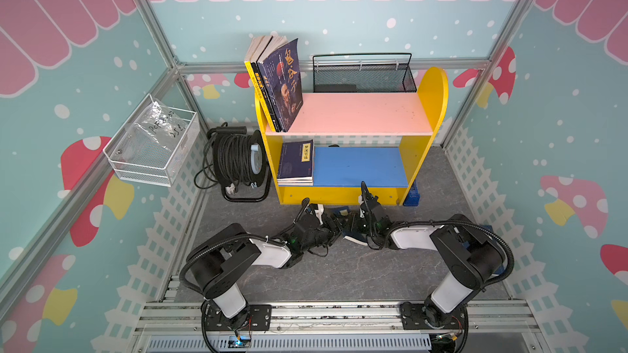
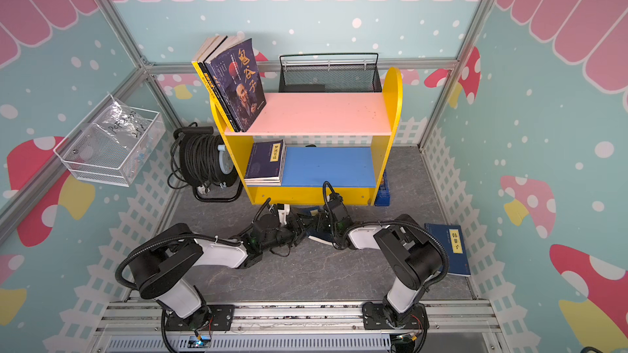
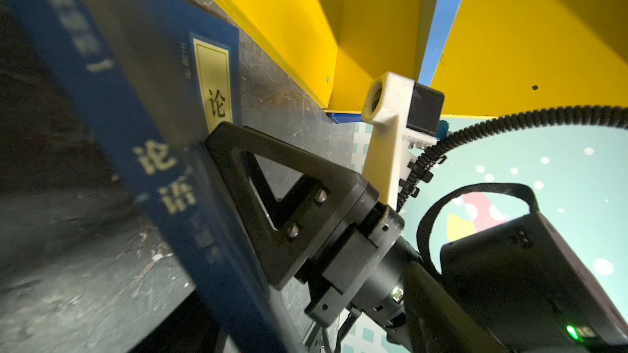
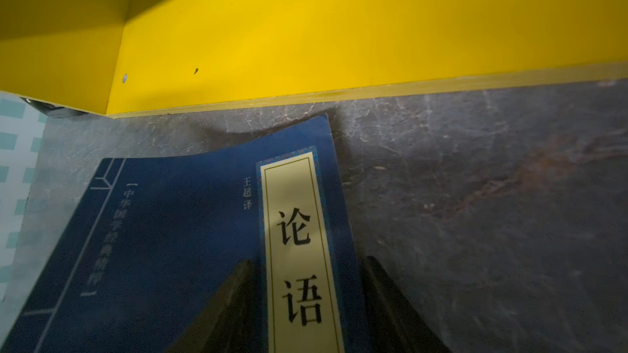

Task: Stacking books/files
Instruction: Pick up the book at the center of the table.

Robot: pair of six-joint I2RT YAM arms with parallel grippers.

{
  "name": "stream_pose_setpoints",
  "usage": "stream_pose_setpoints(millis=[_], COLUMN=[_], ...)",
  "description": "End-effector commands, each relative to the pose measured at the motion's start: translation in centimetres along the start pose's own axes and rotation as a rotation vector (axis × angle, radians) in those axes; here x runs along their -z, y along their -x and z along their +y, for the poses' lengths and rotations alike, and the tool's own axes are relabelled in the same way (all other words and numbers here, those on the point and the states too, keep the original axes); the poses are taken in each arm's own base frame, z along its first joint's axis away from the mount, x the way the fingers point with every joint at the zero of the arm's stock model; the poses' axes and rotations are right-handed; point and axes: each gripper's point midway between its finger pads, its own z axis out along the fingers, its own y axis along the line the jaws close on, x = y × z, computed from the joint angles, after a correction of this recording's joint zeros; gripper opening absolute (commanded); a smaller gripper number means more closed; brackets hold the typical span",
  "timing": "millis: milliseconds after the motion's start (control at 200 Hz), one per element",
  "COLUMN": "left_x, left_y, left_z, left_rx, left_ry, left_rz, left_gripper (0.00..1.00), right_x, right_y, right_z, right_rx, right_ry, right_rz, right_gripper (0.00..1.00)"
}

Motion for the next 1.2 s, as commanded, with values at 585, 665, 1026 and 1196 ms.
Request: stream_pose_setpoints(millis=[585,665,1026,1196], left_x=[1.5,2.0,4.9,8.8], left_y=[0.2,0.2,-0.2,-0.4], left_z=[3.6,3.4,-1.4,-9.0], left_rx=[-0.013,-0.041,-0.157,-0.237], left_ry=[0.29,0.315,0.28,0.109], left_rz=[0.002,0.008,0.061,0.081], left_gripper=[0.19,0.16,0.0,0.0], right_x=[1.3,1.2,5.0,10.8], right_y=[-10.7,-9.4,1.2,5.5], right_z=[-4.3,-3.4,3.0,5.1], right_rx=[-0.068,-0.06,0.027,-0.023], right_ry=[-0.157,-0.142,-0.046,0.082], right_rz=[0.425,0.399,0.14,-0.022], right_gripper=[0.55,0.56,0.7,0.88])
